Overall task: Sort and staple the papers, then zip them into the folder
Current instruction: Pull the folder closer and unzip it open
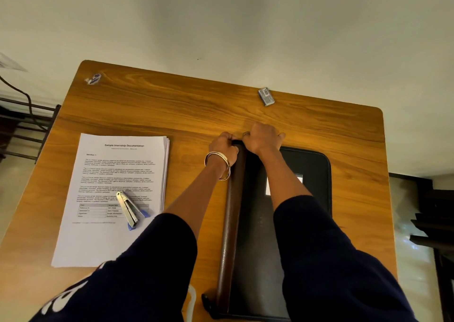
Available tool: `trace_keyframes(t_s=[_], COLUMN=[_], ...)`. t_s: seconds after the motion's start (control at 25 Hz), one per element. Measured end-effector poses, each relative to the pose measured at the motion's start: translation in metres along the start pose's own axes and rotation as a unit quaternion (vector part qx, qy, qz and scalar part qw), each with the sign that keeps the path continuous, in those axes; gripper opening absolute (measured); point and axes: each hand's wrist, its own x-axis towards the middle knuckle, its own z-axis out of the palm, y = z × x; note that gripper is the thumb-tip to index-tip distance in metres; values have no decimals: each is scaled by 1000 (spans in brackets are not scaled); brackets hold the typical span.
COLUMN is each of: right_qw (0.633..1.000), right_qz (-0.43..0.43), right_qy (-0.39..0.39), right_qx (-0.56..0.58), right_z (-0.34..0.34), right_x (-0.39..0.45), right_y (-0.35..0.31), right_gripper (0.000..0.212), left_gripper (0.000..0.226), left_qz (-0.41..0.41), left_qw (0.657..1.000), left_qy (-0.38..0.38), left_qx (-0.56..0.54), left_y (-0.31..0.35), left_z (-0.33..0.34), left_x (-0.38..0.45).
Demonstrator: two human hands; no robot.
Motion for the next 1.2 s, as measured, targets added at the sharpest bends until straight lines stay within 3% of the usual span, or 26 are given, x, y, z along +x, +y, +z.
trace_keyframes(t_s=[0.24, 0.44, 0.56, 0.72, 0.8, 0.88, 0.96, 1.08, 1.2], right_qw=[998, 995, 983, 937, 944, 974, 981, 971, 956], right_qz=[-36, 54, 128, 177, 166, 144, 147, 155, 142], right_qy=[42, 80, 97, 33, 14, 10, 15, -4, -7], right_qx=[-19, -23, 92, 300, 284, 174, 127, 181, 256], right_z=[7, 19, 13, 1, -3, -7, -12, -13, -8], right_x=[-2, -7, -10, 1, 2, 4, 9, 16, 16], right_y=[3, -17, -31, -27, -19, -2, 24, 53, 55], right_gripper=[16, 14, 11, 4, 9, 5, 5, 9, 9], left_gripper=[25, 21, 19, 23, 29, 25, 16, 9, 38], left_qz=[-12, -16, -12, -4, -6, 1, 10, 31, 103], left_qw=[1000, 999, 995, 990, 989, 991, 991, 984, 936], left_qy=[-8, -28, -51, -83, -98, -113, -136, -145, -125], left_qx=[27, -32, -83, -116, -106, -67, -6, 98, 312], left_y=[2, -1, -6, -8, -6, -5, 1, 12, 28], left_z=[3, 0, -5, -10, -13, -18, -25, -27, -10], left_x=[2, 6, 4, 9, 10, 13, 13, 15, 10])
